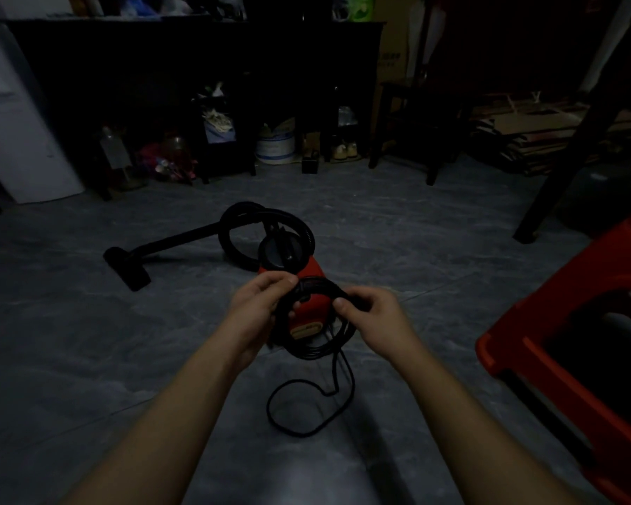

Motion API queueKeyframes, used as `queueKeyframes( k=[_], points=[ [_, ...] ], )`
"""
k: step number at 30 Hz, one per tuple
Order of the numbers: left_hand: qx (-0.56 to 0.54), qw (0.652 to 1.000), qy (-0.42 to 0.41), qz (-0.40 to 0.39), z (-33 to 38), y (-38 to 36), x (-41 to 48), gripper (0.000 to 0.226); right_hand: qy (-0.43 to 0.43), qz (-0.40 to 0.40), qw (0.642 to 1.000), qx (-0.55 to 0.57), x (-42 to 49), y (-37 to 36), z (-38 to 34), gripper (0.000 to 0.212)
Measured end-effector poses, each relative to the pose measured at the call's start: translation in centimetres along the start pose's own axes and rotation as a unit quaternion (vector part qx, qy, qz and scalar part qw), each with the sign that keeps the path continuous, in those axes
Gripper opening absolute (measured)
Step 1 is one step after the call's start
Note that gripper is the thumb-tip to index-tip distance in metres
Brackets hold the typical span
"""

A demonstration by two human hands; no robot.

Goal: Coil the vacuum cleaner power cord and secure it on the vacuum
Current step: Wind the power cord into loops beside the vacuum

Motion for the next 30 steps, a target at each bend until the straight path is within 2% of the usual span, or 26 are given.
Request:
queueKeyframes(
  k=[4,10,16,23,30],
  points=[
    [0.076,0.997,-0.003,-0.007,0.0,0.8,-0.1,0.004,0.016,0.002,1.000,0.001,-0.4,-0.1,-0.6,0.016],
    [-0.031,0.999,0.019,-0.005,-0.1,1.1,-0.2,0.009,-0.008,-0.012,0.999,0.037,-0.3,-0.4,-1.5,0.010],
    [-0.024,1.000,0.015,0.001,-0.1,1.1,-0.3,0.009,-0.059,-0.010,0.995,0.076,-0.2,-0.4,-0.8,0.013],
    [0.069,0.998,-0.003,0.003,0.2,1.2,-0.5,0.006,-0.066,-0.016,0.995,0.073,-0.1,-0.5,-0.1,0.014],
    [0.146,0.989,-0.017,-0.025,0.5,1.3,-0.8,0.022,-0.063,-0.020,0.995,0.075,0.2,-0.8,0.3,0.015]
  ],
)
Point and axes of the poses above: each hand's wrist, its own x-axis towards the middle knuckle, its own y-axis out of the back of the hand, z = x × y, the point moved 5 cm from there along x, towards the middle knuckle, and after that the axes turned 5 degrees about -z, right-handed, at the moved point
